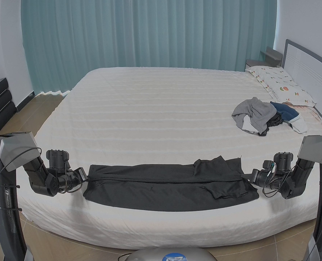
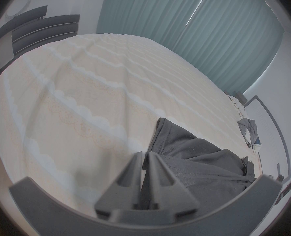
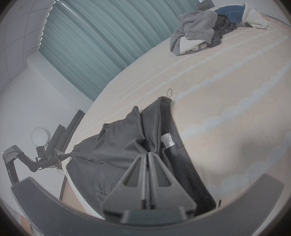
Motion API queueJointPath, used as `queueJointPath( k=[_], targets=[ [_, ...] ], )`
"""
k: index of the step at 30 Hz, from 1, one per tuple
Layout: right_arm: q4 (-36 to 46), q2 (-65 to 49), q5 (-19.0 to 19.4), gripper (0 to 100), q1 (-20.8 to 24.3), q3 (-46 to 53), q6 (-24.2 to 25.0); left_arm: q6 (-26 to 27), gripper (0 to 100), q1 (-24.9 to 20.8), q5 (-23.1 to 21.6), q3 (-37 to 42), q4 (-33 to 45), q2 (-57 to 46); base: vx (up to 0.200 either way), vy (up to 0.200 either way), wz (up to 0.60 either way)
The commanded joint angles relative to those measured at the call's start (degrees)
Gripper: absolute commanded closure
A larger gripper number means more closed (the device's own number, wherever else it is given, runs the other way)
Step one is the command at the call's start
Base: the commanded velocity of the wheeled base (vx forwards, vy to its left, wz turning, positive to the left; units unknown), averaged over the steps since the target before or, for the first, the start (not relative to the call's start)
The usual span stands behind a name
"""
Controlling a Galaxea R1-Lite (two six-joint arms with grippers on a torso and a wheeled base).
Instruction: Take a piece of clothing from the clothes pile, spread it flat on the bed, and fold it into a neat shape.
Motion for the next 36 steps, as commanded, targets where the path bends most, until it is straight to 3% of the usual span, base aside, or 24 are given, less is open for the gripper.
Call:
queueJointPath(
  k=[1, 8, 12, 15, 19, 22, 27, 36],
  targets=[
    [-0.13, 0.74, -0.14, 0, 0.01, 0.03, 0.05, -0.1, 0, -0.26, -0.11, 0.45, -0.07, 0.02, 0.0, 0.0, 0.0],
    [-0.83, -2.16, -0.23, 0, -0.43, -0.77, 1.2, -0.27, 0, -0.43, -0.02, 2.03, -0.15, -1.21, 0.0, 0.0, 0.0],
    [-0.57, -5.86, -0.23, 0, -0.25, -2.08, 4.27, -1.85, 0, 0.01, -0.02, 3.26, -0.07, -4.73, 0.0, 0.0, 0.0],
    [0.22, -7.53, -0.23, 0, 0.54, -4.11, 6.29, -5.28, 0, 0.01, 0.07, 2.74, -0.07, -6.49, 0.0, 0.0, 0.0],
    [7.08, -7.17, -0.49, 0, 4.67, -9.12, 7.17, -16.0, 0, -0.61, 0.16, 0.27, 0.72, -8.33, 0.0, 0.0, 0.0],
    [11.82, -5.42, -0.67, 0, 6.6, -12.19, 7.09, -18.02, 0, -0.96, 0.42, -0.16, 0.55, -7.8, 0.0, 0.0, 0.0],
    [17.27, -1.02, -2.69, 0, 8.36, -17.64, 6.91, -19.43, 0, -0.96, 0.42, -1.04, 0.11, -4.29, 0.0, 0.0, 0.0],
    [22.46, 1.7, -2.78, 0, 7.83, -22.12, 6.29, -19.43, 0, -0.96, 0.51, -0.78, 0.02, -3.06, 0.0, 0.0, 0.0]
  ],
)
